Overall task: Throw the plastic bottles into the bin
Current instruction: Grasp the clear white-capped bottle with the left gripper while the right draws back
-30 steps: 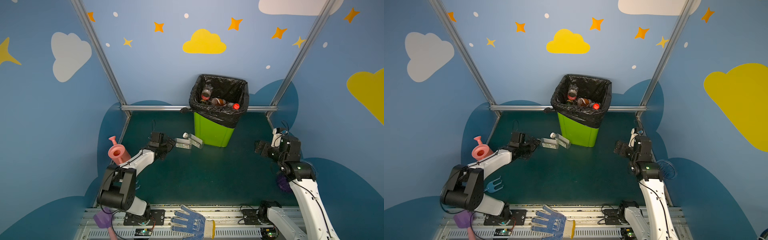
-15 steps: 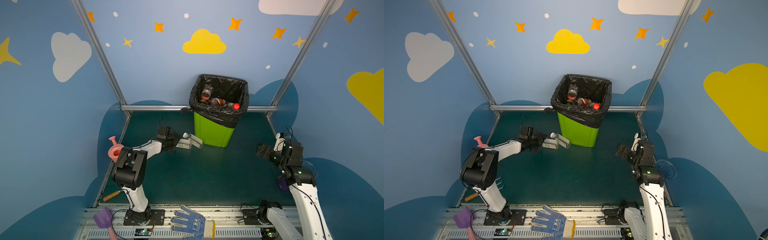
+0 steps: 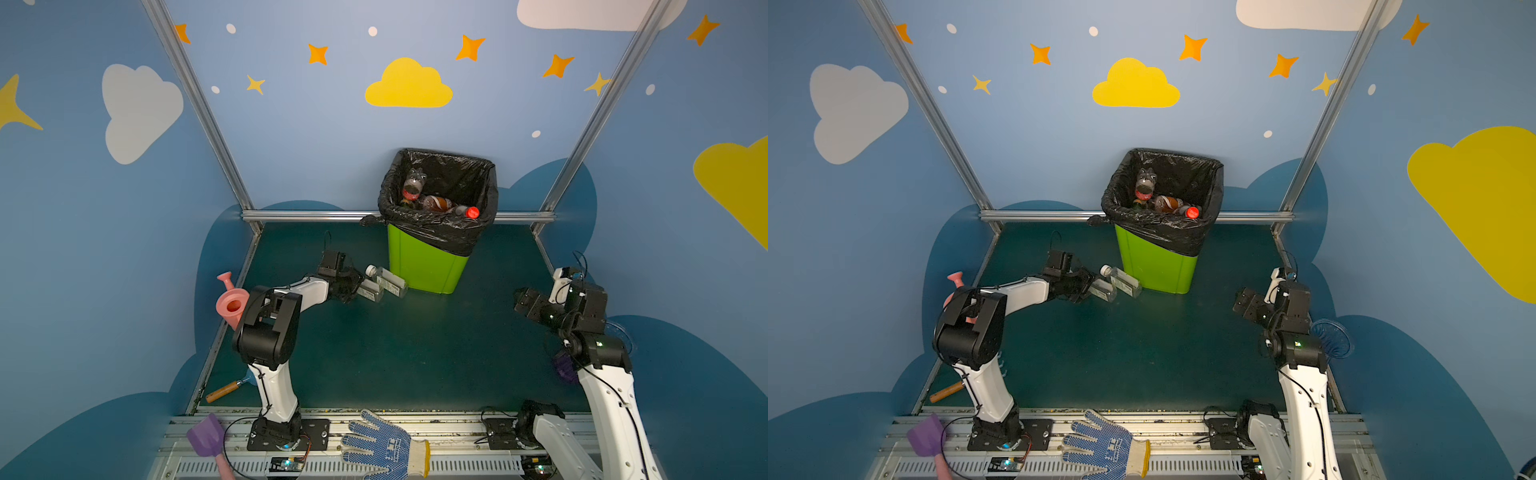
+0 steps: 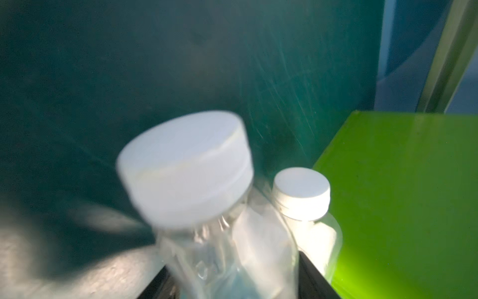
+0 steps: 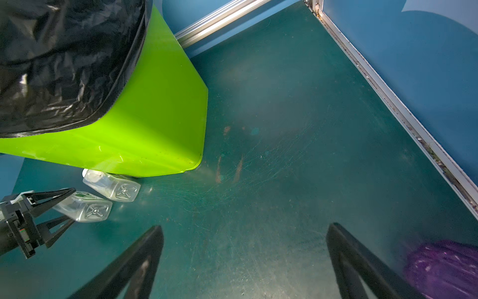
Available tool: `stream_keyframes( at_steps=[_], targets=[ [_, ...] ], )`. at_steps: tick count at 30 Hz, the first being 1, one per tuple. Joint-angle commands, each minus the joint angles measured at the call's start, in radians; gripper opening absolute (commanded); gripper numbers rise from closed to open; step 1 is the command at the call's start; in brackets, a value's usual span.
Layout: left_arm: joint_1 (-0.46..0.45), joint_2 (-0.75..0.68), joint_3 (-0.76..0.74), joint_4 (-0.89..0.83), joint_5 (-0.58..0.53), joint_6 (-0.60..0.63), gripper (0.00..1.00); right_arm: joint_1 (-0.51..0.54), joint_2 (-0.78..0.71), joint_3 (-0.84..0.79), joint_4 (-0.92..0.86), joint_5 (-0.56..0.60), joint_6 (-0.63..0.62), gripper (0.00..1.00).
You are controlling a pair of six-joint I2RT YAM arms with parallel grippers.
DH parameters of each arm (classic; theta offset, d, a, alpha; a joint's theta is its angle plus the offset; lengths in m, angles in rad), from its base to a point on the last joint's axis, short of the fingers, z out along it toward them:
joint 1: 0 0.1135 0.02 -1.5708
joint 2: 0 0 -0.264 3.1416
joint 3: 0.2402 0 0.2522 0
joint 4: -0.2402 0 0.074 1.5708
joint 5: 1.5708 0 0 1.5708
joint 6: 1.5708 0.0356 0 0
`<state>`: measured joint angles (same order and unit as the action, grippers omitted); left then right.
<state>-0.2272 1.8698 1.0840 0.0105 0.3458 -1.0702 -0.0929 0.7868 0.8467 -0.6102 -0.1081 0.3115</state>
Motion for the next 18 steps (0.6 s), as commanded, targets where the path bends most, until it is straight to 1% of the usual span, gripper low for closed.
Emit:
stream_keyframes(
  at_steps=[1, 4, 7, 12, 15, 18],
  targets=[
    [-0.003, -0.026, -0.02, -0.014, -0.017, 0.007, 0.53, -0.005, -0.004, -0.02, 0.006, -0.022, 0.008, 0.98],
    [-0.001, -0.057, -0.042, -0.009, -0.022, 0.01, 0.46, -0.007, -0.006, -0.03, 0.008, -0.028, 0.013, 0.98],
    [0.004, -0.091, -0.071, 0.007, -0.019, 0.009, 0.36, -0.009, -0.01, -0.035, 0.011, -0.033, 0.017, 0.98],
    [0.009, -0.139, -0.11, 0.023, -0.022, 0.021, 0.31, -0.012, -0.012, -0.035, 0.013, -0.039, 0.018, 0.98],
    [0.012, -0.168, -0.122, 0.028, -0.019, 0.025, 0.26, -0.013, -0.011, -0.036, 0.013, -0.041, 0.021, 0.98],
    [0.012, -0.212, -0.125, 0.012, -0.03, 0.037, 0.26, -0.015, -0.014, -0.035, 0.013, -0.044, 0.022, 0.98]
  ],
)
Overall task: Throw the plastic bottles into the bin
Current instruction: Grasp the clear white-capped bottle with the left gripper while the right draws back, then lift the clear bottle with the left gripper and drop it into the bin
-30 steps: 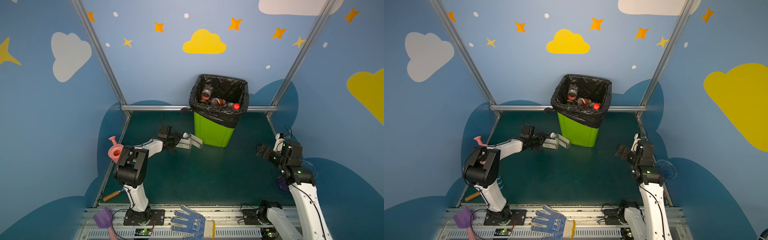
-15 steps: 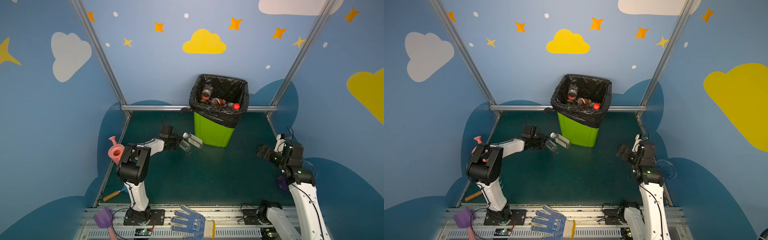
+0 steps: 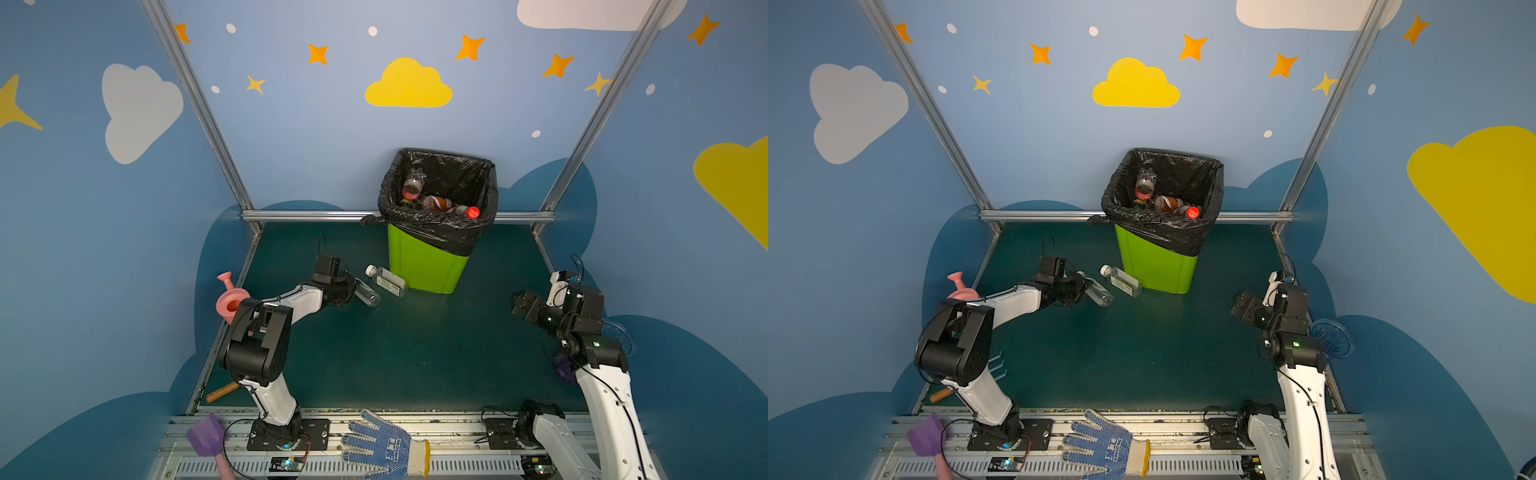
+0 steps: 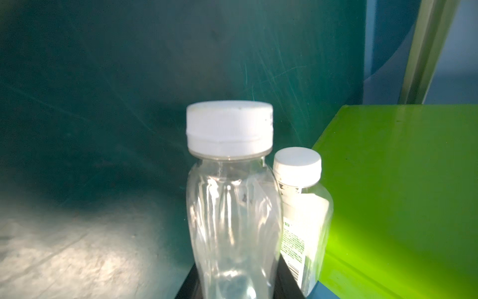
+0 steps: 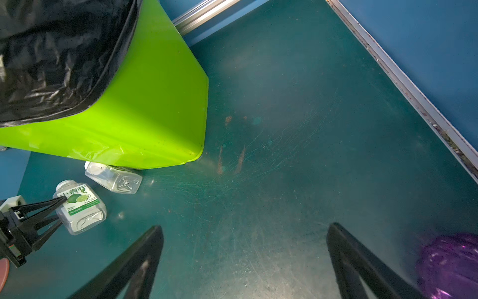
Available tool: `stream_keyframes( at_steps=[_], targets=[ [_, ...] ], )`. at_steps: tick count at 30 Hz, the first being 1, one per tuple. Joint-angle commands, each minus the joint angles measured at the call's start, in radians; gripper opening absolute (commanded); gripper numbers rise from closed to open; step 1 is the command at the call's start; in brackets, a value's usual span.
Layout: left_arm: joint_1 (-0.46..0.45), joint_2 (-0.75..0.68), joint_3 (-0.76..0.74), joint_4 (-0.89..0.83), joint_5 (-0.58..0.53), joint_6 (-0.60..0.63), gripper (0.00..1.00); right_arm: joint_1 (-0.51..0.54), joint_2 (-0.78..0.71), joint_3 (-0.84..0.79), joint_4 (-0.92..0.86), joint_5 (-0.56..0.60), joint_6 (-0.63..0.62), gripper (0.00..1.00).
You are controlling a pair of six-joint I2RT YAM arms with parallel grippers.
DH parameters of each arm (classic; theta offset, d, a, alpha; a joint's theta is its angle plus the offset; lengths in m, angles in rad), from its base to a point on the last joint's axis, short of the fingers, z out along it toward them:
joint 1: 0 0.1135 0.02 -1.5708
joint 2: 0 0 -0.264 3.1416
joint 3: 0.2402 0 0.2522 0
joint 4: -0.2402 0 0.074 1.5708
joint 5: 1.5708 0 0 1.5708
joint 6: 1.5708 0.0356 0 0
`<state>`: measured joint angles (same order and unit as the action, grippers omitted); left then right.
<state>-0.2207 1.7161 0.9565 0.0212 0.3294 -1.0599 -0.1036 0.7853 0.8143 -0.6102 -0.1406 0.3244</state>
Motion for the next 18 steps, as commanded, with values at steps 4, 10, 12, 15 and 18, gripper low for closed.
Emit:
stream_keyframes(
  at_steps=[4, 10, 12, 15, 18],
  targets=[
    [0.016, -0.193, 0.003, -0.055, -0.056, 0.062, 0.27, -0.006, -0.015, 0.001, 0.01, -0.011, 0.008, 0.98],
    [0.102, -0.553, 0.135, -0.236, -0.237, 0.219, 0.29, -0.01, -0.014, 0.017, 0.008, -0.012, 0.001, 0.98],
    [0.124, -0.663, 0.217, -0.259, -0.305, 0.298, 0.29, -0.011, -0.014, 0.022, 0.011, -0.012, 0.001, 0.98],
    [0.133, -0.775, 0.362, -0.256, -0.374, 0.403, 0.31, -0.013, -0.016, 0.026, 0.02, -0.016, 0.009, 0.98],
    [0.132, -0.792, 0.472, -0.214, -0.33, 0.437, 0.32, -0.013, -0.016, 0.033, 0.027, -0.028, 0.017, 0.98]
  ],
)
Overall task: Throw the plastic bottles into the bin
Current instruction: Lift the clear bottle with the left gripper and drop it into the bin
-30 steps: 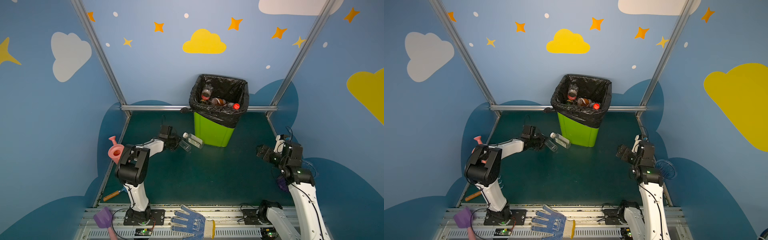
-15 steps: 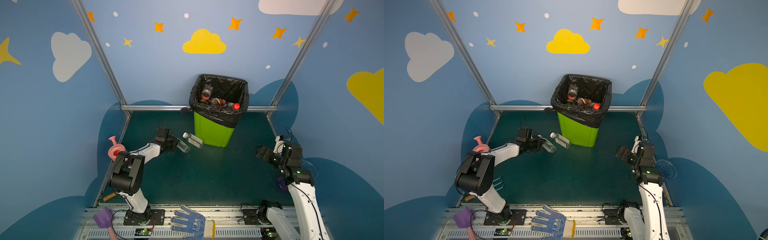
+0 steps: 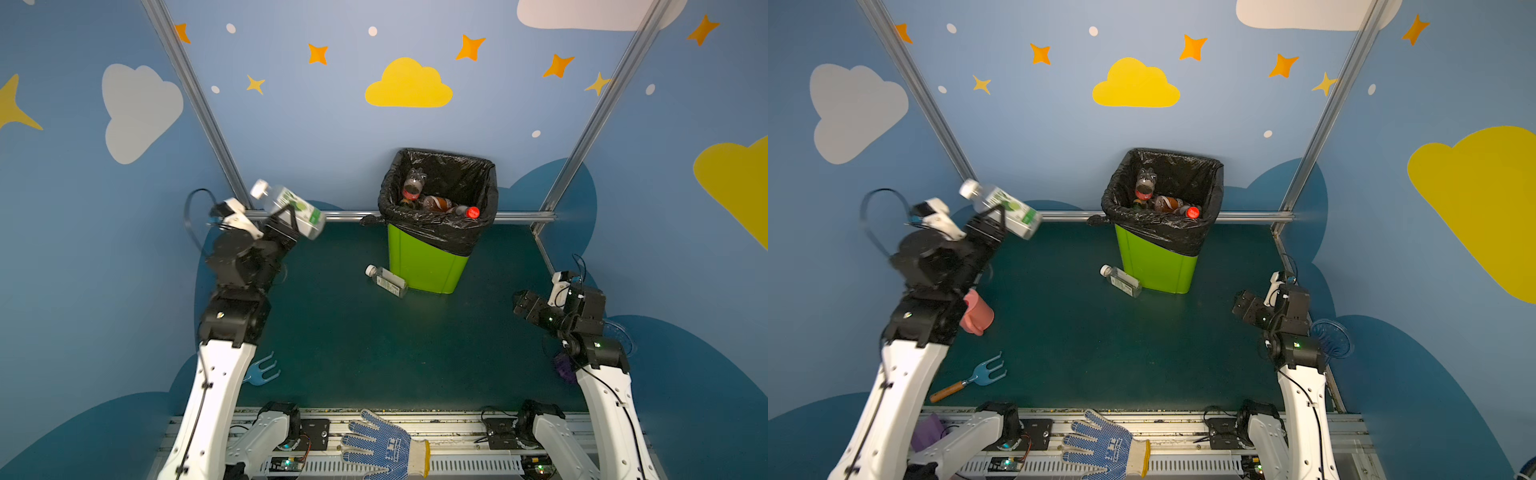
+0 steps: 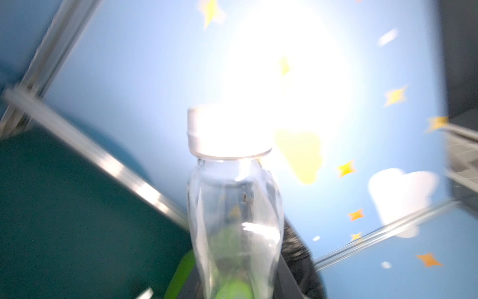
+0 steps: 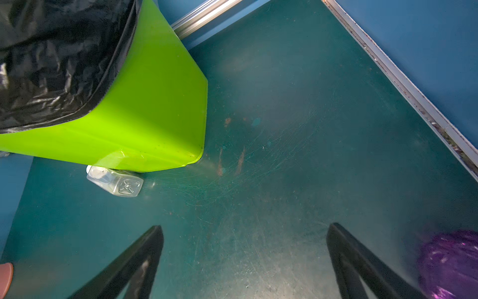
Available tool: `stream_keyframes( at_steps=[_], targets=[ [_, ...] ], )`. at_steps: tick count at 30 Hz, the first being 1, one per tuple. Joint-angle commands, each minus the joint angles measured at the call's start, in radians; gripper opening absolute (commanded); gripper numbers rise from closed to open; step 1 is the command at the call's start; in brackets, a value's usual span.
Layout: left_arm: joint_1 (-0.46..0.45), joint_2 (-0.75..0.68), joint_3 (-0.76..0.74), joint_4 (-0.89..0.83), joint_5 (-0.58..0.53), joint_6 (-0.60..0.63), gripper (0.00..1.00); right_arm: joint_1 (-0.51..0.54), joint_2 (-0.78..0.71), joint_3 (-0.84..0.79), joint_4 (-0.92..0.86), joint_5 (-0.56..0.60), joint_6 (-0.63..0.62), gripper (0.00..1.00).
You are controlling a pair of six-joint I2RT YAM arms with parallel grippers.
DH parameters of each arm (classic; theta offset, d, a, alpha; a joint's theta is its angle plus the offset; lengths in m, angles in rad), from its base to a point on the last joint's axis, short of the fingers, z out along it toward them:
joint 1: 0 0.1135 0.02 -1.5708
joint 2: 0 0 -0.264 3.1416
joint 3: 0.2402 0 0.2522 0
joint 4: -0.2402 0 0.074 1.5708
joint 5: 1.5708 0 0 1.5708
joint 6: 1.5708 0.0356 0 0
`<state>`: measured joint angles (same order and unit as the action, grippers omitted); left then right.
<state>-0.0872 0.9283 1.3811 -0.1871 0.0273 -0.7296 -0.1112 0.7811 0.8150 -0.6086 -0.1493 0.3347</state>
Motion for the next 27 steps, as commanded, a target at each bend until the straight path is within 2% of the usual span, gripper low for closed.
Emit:
stream_keyframes(
  at_steps=[1, 5, 8, 9, 10, 11, 13, 15, 16, 18, 20, 22, 27],
  targets=[
    [-0.001, 0.006, 0.074, 0.014, 0.002, 0.092, 0.32, -0.006, -0.014, 0.032, 0.026, -0.022, 0.009, 0.98],
    [-0.048, 0.134, 0.098, 0.142, 0.106, 0.001, 0.31, -0.007, -0.026, 0.033, 0.024, -0.021, 0.008, 0.98],
    [-0.227, 0.326, 0.202, 0.114, 0.098, 0.089, 0.34, -0.007, -0.034, 0.035, 0.023, -0.025, 0.006, 0.98],
    [-0.283, 0.41, 0.271, 0.063, 0.115, 0.134, 0.37, -0.006, -0.034, 0.033, 0.023, -0.026, 0.004, 0.98],
    [-0.339, 0.524, 0.409, -0.066, 0.133, 0.175, 0.42, -0.008, -0.033, 0.035, 0.021, -0.028, 0.004, 0.98],
    [-0.372, 0.643, 0.567, -0.227, 0.158, 0.197, 0.48, -0.009, -0.03, 0.037, 0.019, -0.035, 0.006, 0.98],
    [-0.396, 0.835, 0.874, -0.504, 0.209, 0.214, 0.81, -0.01, -0.026, 0.043, 0.017, -0.049, 0.008, 0.98],
    [-0.402, 0.909, 1.117, -0.678, 0.105, 0.243, 0.94, -0.01, -0.036, 0.047, 0.012, -0.053, 0.009, 0.98],
    [-0.41, 0.889, 1.146, -0.662, 0.048, 0.265, 1.0, -0.011, -0.045, 0.046, 0.01, -0.055, 0.006, 0.98],
    [-0.419, 0.771, 1.032, -0.483, 0.002, 0.303, 1.0, -0.01, -0.061, 0.041, 0.009, -0.056, 0.004, 0.98],
    [-0.427, 0.617, 0.789, -0.195, -0.033, 0.353, 1.0, -0.011, -0.072, 0.029, 0.009, -0.061, 0.001, 0.98],
    [-0.431, 0.498, 0.618, -0.022, -0.07, 0.366, 1.0, -0.01, -0.076, 0.017, 0.009, -0.07, 0.005, 0.98],
    [-0.43, 0.373, 0.509, -0.068, -0.14, 0.422, 1.0, -0.009, -0.061, -0.009, 0.043, -0.138, 0.006, 0.98]
  ],
)
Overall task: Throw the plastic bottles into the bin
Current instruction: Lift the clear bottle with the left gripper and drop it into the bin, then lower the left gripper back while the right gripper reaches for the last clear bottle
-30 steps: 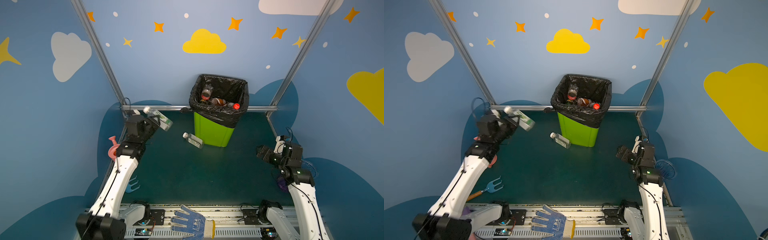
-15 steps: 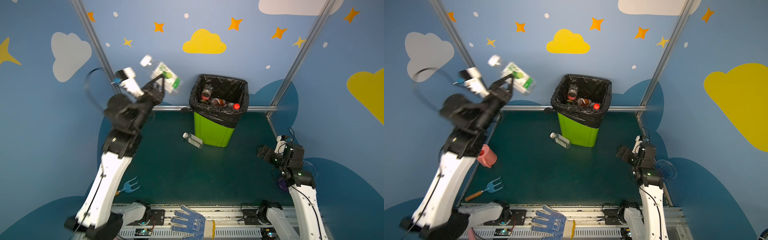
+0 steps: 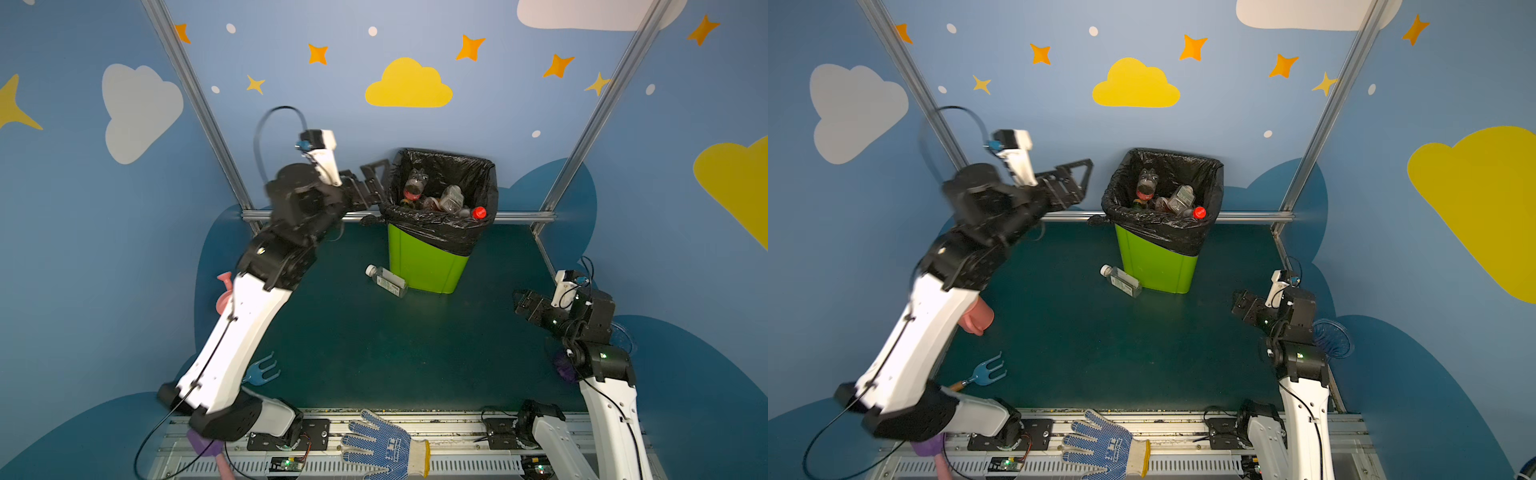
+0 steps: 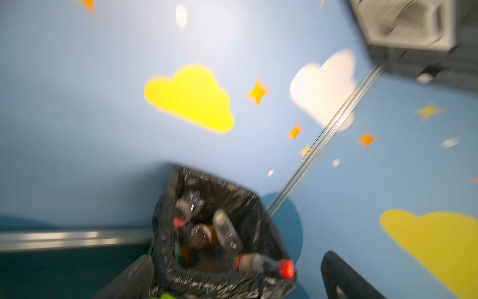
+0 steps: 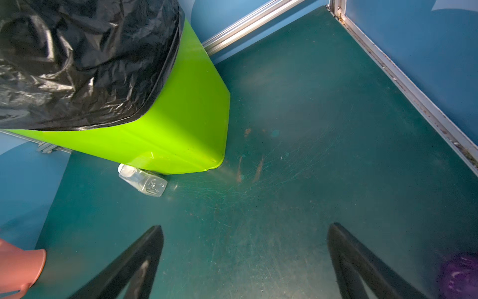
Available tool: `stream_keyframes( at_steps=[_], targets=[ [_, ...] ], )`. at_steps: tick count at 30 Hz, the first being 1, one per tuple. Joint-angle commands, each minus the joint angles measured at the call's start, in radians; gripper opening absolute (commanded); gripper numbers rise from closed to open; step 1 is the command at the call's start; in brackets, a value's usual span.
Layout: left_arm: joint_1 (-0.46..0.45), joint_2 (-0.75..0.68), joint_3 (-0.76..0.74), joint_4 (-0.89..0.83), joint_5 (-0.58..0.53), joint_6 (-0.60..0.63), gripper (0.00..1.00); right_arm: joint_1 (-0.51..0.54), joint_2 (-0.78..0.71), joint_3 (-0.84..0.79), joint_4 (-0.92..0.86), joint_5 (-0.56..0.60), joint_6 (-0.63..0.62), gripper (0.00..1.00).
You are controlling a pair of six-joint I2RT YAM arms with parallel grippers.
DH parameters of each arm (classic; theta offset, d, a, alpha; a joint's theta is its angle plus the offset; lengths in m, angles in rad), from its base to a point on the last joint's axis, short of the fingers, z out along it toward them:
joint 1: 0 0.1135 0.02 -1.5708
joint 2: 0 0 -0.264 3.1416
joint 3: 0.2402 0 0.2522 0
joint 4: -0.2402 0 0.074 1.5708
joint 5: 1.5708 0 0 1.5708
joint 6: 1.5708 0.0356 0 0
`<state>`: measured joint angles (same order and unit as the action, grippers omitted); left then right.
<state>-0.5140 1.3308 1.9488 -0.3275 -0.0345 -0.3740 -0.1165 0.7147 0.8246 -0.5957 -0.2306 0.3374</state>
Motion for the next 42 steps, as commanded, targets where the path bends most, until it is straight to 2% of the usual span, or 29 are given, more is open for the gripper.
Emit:
stream_keyframes(
  at_steps=[1, 4, 6, 11, 16, 22, 28, 31, 39, 42],
  targets=[
    [-0.002, -0.053, -0.092, 0.066, -0.106, 0.069, 1.0, 0.0, 0.014, -0.028, 0.045, -0.082, 0.009, 0.98],
    [0.019, -0.132, -0.234, 0.065, -0.174, 0.048, 1.0, 0.029, 0.044, -0.055, 0.09, -0.126, 0.035, 0.98],
    [0.054, -0.189, -0.355, 0.072, -0.188, 0.006, 1.0, 0.085, 0.067, -0.073, 0.119, -0.099, 0.047, 0.98],
    [0.233, -0.283, -0.629, 0.023, -0.098, -0.165, 1.0, 0.324, 0.199, -0.063, 0.21, 0.046, 0.053, 0.97],
    [0.347, -0.351, -0.92, 0.019, -0.06, -0.256, 1.0, 0.612, 0.483, 0.05, 0.294, 0.211, 0.008, 0.96],
    [0.425, -0.396, -1.202, 0.044, 0.021, -0.325, 1.0, 0.833, 0.881, 0.359, 0.21, 0.335, -0.119, 0.96],
    [0.456, -0.443, -1.38, 0.044, 0.063, -0.353, 1.0, 0.893, 1.112, 0.571, 0.181, 0.418, -0.179, 0.98],
    [0.459, -0.474, -1.432, 0.045, 0.069, -0.353, 1.0, 0.893, 1.199, 0.663, 0.163, 0.41, -0.215, 0.98],
    [0.466, -0.525, -1.493, 0.025, 0.073, -0.347, 1.0, 0.897, 1.382, 0.855, 0.123, 0.463, -0.27, 0.98],
    [0.468, -0.529, -1.499, 0.02, 0.079, -0.346, 1.0, 0.885, 1.427, 0.908, 0.104, 0.436, -0.277, 0.97]
  ],
)
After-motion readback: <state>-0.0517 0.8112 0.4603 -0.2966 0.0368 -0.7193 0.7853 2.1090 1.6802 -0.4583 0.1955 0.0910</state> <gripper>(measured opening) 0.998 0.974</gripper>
